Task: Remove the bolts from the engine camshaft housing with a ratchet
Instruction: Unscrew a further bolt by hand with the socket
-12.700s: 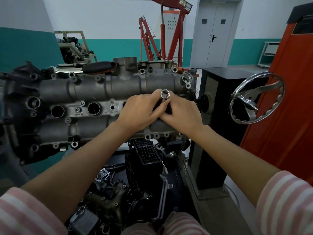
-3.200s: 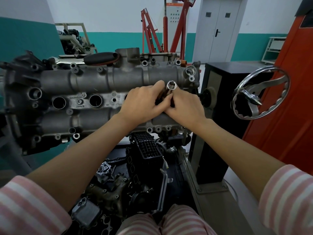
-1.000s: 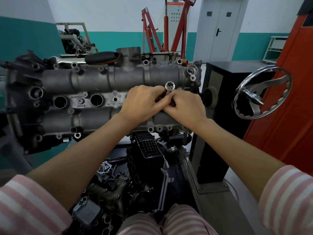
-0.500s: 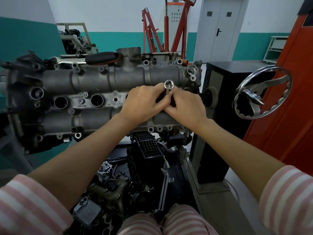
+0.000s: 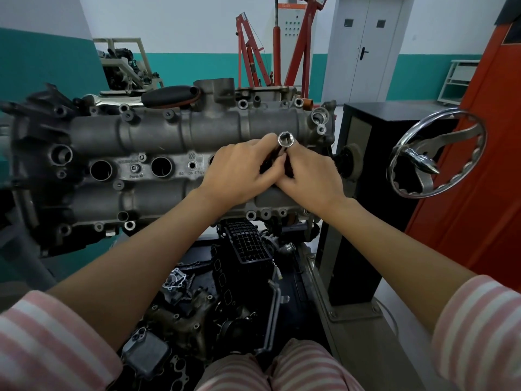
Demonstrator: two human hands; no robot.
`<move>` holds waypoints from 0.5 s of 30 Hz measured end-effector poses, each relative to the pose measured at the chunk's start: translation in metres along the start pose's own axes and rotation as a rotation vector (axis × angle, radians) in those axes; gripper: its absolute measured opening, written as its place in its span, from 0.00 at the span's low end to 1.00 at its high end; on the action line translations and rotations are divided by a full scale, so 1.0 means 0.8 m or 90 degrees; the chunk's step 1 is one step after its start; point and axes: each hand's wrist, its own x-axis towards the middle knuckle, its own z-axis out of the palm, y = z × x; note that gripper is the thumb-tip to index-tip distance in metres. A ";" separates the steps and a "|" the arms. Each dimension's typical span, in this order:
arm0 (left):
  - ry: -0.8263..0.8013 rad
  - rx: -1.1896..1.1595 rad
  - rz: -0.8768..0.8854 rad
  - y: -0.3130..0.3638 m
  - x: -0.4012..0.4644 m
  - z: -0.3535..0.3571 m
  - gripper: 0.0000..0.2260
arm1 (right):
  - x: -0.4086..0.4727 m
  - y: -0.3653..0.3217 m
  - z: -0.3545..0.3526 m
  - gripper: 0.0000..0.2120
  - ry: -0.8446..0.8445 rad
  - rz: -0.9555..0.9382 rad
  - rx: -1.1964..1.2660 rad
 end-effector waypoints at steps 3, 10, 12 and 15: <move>-0.011 0.004 -0.018 -0.003 0.001 0.000 0.25 | 0.000 0.000 0.001 0.14 0.014 -0.003 -0.014; -0.022 0.009 -0.005 -0.003 0.000 -0.001 0.29 | -0.004 -0.004 -0.002 0.12 0.061 -0.024 0.029; -0.022 0.006 -0.010 -0.002 0.000 -0.001 0.26 | -0.001 -0.002 -0.001 0.11 0.015 -0.005 0.021; -0.014 0.003 -0.011 0.000 0.000 0.000 0.20 | 0.000 0.000 -0.001 0.14 -0.009 0.007 0.014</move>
